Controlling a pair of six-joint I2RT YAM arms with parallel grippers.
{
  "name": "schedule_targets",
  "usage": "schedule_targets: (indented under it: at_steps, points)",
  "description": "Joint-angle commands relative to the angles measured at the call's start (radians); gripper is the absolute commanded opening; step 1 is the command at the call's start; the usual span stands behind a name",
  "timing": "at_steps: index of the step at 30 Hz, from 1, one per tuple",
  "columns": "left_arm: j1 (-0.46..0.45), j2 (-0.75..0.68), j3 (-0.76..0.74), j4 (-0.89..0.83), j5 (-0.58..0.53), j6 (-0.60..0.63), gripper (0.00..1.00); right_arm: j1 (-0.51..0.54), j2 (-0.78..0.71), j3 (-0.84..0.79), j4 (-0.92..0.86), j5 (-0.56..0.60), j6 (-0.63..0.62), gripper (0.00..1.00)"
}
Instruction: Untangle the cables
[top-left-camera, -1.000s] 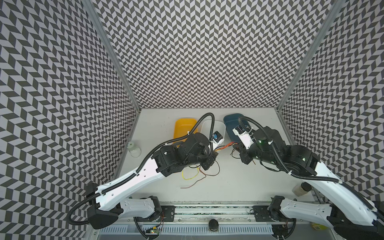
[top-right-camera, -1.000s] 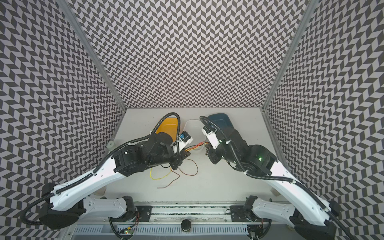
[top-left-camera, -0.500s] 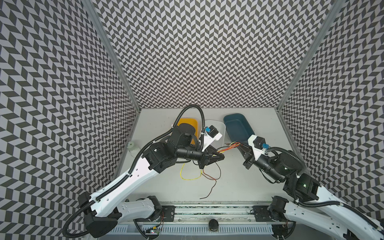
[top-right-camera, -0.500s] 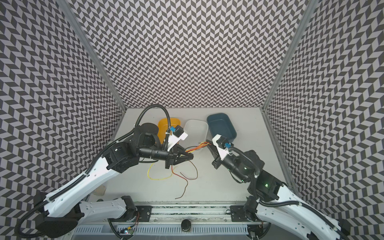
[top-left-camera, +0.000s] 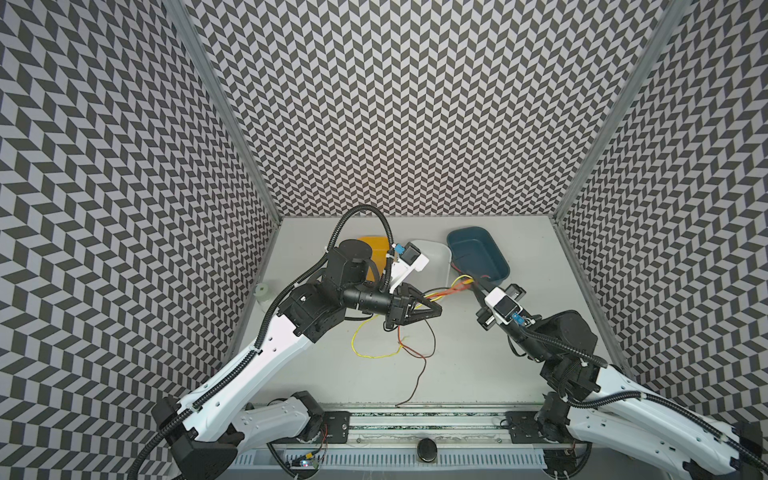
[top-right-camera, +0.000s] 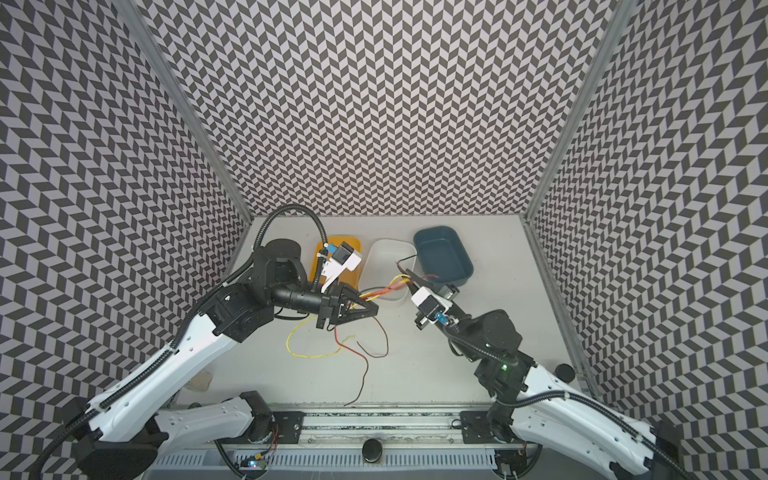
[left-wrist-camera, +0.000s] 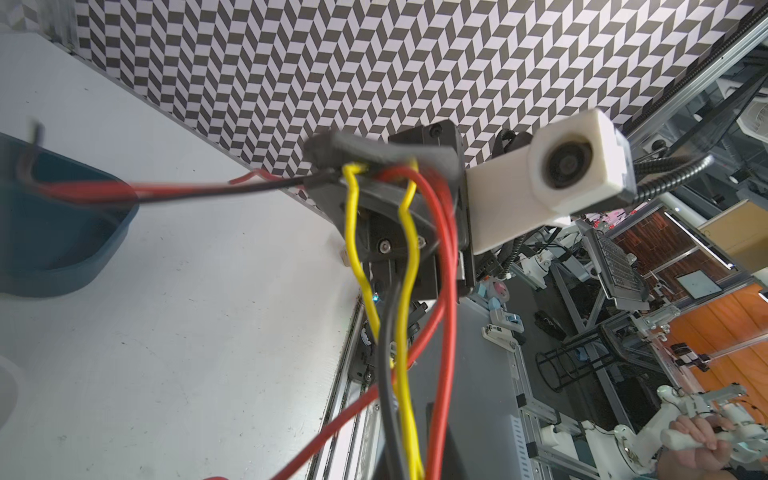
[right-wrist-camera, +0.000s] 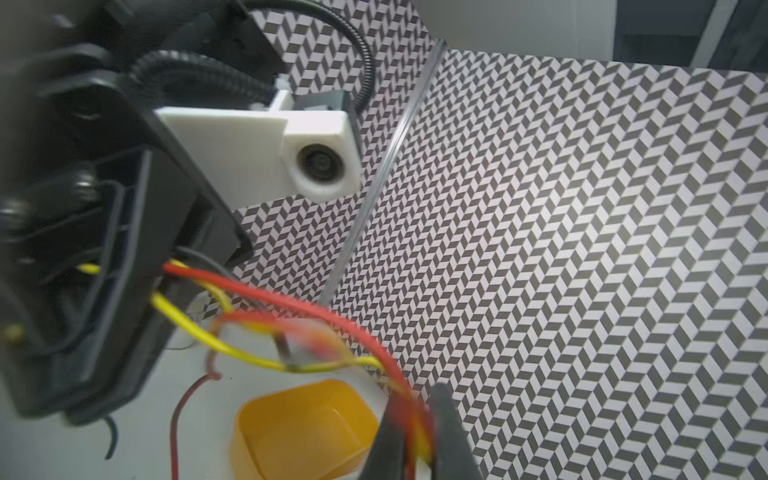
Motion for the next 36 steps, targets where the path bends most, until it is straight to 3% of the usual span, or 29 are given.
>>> schedule_targets:
  at_steps: [1,5,9,11,14,17,22,24,26,31,36]
  points:
    - [0.007,-0.067,0.001,-0.052,0.153,-0.036,0.0,-0.046,-0.05,0.062,0.144,0.254,-0.01,0.43]
    - [0.011,-0.06,0.014,-0.056,0.159,-0.037,0.0,-0.046,-0.121,0.134,-0.189,0.289,0.213,0.56]
    - [0.011,-0.052,0.027,-0.077,0.149,-0.024,0.0,-0.047,-0.2,0.147,-0.366,0.271,0.439,0.62]
    - [0.005,-0.044,0.035,-0.104,0.123,-0.006,0.0,-0.047,-0.225,0.219,-0.578,0.245,0.645,0.69]
    - [-0.021,-0.03,0.065,-0.208,-0.032,0.08,0.0,-0.046,-0.196,0.381,-0.909,0.169,0.883,0.73]
    - [-0.036,-0.006,0.088,-0.254,-0.154,0.122,0.0,-0.047,-0.13,0.488,-1.145,0.164,1.027,0.75]
    - [-0.033,0.033,0.142,-0.267,-0.365,0.139,0.0,-0.048,-0.146,0.501,-1.187,0.26,1.023,0.81]
    - [-0.032,0.051,0.157,-0.253,-0.4,0.136,0.0,-0.047,-0.154,0.509,-1.18,0.215,1.049,0.82]
    - [-0.024,0.068,0.156,-0.212,-0.369,0.111,0.0,-0.048,-0.138,0.51,-1.148,0.074,1.072,0.83]
    - [-0.002,0.082,0.145,-0.144,-0.263,0.059,0.0,-0.047,-0.078,0.555,-1.198,-0.049,1.071,0.82]
    - [-0.005,0.063,0.089,-0.093,-0.215,0.024,0.0,-0.047,-0.069,0.496,-1.059,-0.253,1.101,0.81]
